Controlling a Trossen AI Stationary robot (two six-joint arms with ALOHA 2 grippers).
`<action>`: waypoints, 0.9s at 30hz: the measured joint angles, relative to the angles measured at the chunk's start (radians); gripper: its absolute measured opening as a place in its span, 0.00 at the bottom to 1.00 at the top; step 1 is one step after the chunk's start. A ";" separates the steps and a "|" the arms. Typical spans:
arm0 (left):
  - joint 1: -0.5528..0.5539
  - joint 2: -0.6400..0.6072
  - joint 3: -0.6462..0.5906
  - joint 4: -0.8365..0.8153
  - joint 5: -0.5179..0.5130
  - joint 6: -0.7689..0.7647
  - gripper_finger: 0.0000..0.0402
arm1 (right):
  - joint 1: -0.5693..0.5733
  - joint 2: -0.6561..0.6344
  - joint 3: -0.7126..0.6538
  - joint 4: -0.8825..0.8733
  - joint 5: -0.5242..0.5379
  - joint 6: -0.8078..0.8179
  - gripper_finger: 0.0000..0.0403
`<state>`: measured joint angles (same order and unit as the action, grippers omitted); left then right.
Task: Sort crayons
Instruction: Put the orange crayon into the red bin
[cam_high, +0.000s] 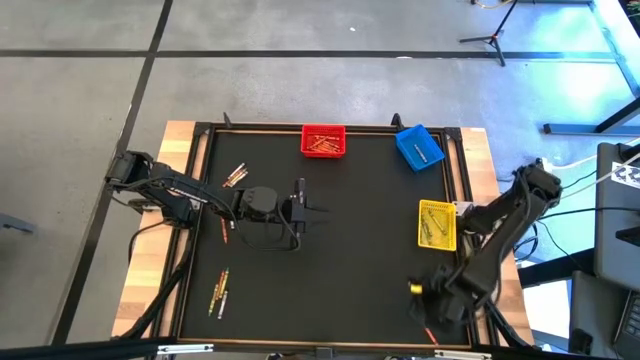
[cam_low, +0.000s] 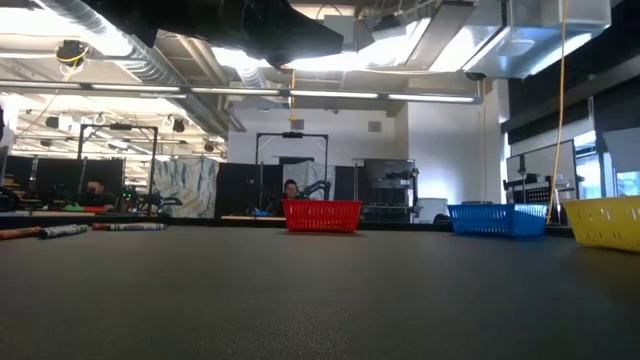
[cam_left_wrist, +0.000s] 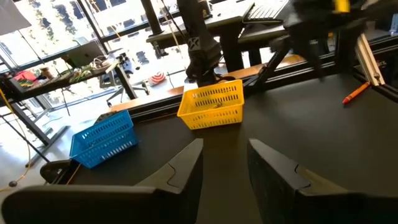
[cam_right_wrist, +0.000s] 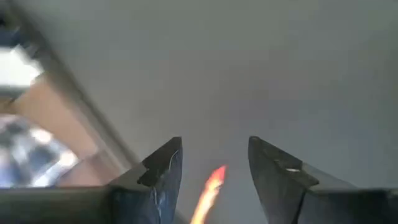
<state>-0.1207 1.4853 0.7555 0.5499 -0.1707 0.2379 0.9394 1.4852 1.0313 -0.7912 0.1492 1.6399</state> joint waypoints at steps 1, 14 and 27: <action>0.000 0.000 0.000 0.000 0.000 0.000 0.29 | 0.011 0.018 0.000 0.040 -0.018 0.021 0.44; 0.001 0.000 0.000 0.004 0.000 0.001 0.29 | 0.064 0.227 -0.001 0.176 -0.329 0.225 0.44; 0.001 0.000 0.000 0.008 0.000 0.001 0.29 | 0.020 0.283 -0.001 0.169 -0.397 0.292 0.27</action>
<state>-0.1200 1.4853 0.7555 0.5575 -0.1707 0.2390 0.9597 1.7677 1.0306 -0.6220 -0.2476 1.9321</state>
